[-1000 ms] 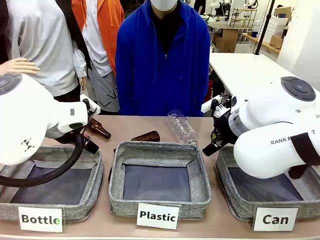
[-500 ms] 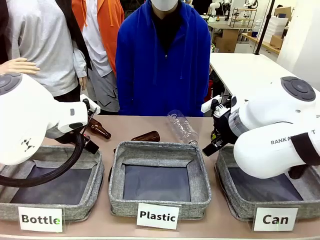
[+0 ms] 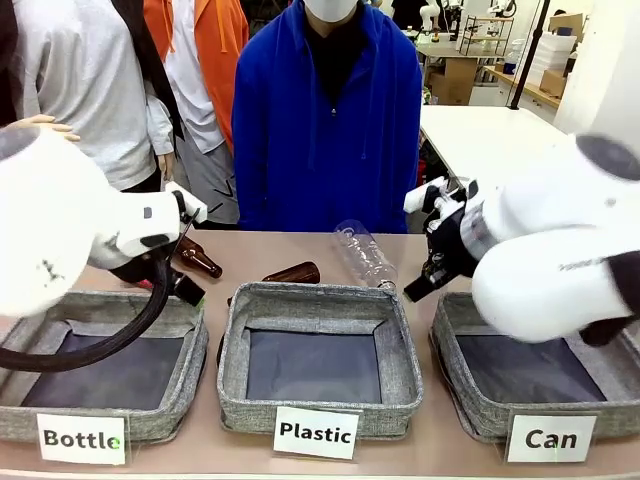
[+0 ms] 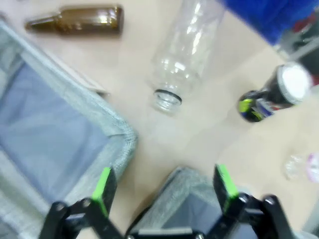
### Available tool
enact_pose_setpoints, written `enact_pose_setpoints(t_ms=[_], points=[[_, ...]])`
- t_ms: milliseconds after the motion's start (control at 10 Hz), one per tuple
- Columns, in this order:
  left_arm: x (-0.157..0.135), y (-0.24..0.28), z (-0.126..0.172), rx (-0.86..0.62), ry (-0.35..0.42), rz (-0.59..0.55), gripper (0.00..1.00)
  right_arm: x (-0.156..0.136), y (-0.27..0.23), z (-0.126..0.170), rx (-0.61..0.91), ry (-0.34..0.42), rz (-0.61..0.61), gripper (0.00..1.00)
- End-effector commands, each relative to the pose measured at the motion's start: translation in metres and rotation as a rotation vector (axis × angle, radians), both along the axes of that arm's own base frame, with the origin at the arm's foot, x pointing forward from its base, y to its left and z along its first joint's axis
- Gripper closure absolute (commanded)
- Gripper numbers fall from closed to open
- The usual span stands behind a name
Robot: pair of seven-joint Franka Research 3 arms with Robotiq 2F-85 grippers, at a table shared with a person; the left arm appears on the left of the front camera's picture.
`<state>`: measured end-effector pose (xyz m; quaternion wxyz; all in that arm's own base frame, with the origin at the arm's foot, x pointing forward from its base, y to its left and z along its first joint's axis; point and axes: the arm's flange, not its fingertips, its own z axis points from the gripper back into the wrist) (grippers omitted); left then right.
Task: Sort the can waste into the basket.
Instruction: Pick up the can waste from the table and place it in the right Fabric basket.
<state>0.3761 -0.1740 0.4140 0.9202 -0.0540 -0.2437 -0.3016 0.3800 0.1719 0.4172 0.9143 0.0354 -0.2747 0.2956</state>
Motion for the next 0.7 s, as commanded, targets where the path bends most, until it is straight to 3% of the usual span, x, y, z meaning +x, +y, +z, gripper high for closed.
enact_pose_setpoints(t_ms=[0,100,300,600], points=[[-0.086,0.003,0.099,-0.146,0.003,-0.035,0.0,-0.083,-0.046,0.09,0.161,0.04,-0.149,0.0],[-0.124,0.026,0.116,-0.249,-0.015,-0.055,0.0,-0.11,-0.079,0.104,0.296,0.096,-0.067,0.0],[-0.157,0.095,0.133,-0.445,0.009,-0.114,0.0,-0.135,-0.15,0.107,0.526,0.178,0.008,0.0],[-0.179,0.254,0.102,-0.831,-0.043,0.243,0.0,-0.151,-0.279,0.07,0.926,0.168,-0.176,0.0]])
